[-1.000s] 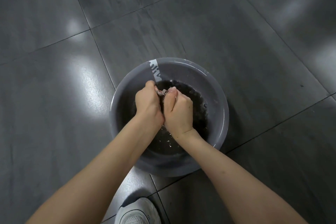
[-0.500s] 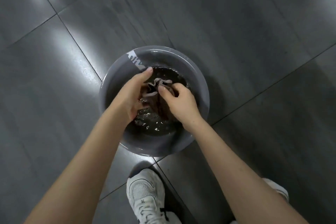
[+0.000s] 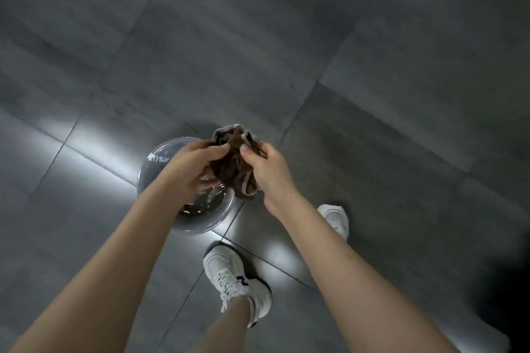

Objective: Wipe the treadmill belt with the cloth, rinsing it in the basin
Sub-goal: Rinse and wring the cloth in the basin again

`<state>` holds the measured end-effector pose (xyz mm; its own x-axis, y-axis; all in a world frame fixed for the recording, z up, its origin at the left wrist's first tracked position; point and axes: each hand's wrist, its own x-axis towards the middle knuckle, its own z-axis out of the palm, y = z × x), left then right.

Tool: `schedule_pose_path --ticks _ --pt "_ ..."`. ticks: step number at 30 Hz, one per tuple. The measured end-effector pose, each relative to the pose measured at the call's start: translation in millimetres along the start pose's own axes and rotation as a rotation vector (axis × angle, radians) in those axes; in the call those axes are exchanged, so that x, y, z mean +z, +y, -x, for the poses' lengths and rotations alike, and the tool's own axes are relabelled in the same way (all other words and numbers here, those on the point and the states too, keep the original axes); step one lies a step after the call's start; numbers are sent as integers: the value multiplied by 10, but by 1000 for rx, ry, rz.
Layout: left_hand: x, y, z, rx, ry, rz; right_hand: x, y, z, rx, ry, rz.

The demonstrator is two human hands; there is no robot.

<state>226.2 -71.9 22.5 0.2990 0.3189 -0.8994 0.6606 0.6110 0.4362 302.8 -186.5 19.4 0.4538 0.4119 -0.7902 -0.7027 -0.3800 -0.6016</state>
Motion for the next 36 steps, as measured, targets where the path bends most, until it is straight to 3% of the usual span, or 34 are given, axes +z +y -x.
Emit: schedule_pose_path --ticks 9,14,20,36 --pt "2772 1169 1175 78 -279 -281 -2407 -1484 1194 -61 337 -261" --pt "4302 1476 1762 62 -341 -388 -3762 -1970 1806 -107 426 -402" --pt "5853 1860 2459 164 -480 -468 -5168 -2552 2356 -186 514 -572" --pt "9943 3164 2509 236 -666 -798 -8476 -4328 2359 -255 871 -775"
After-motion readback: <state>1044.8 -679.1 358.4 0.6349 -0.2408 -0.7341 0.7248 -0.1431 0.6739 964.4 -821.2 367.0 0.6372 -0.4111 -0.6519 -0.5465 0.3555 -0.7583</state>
